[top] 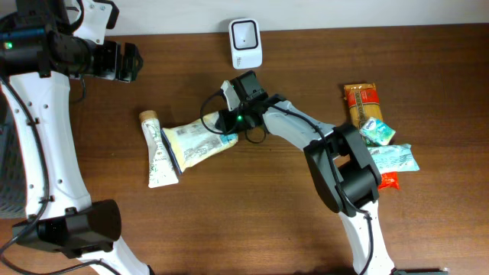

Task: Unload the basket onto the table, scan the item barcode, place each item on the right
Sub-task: 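Grasp cream snack bag with right gripper and lift it, then hold snack bag in front of white scanner with right gripper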

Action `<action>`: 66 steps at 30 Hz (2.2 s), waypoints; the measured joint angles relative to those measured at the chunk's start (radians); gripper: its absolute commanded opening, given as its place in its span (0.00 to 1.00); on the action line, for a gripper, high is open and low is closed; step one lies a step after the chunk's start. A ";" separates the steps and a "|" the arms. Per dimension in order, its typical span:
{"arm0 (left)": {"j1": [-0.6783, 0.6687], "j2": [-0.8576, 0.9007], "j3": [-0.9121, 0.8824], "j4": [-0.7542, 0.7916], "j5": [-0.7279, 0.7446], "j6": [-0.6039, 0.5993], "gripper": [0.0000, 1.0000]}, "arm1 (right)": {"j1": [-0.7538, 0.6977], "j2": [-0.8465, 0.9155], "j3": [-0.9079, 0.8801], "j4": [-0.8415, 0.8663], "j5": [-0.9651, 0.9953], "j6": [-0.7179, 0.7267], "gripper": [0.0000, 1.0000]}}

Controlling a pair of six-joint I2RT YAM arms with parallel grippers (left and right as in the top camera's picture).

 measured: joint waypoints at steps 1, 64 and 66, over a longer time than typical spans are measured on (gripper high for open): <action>0.000 0.000 0.000 0.000 0.000 0.000 0.99 | -0.008 -0.005 0.006 -0.050 -0.010 -0.001 0.04; 0.000 0.000 0.000 0.000 0.000 0.000 0.99 | -0.133 -0.038 0.191 0.693 0.808 -1.471 0.04; 0.000 0.000 0.000 0.000 0.000 0.000 0.99 | -0.133 -0.038 0.191 0.697 0.808 -1.477 0.04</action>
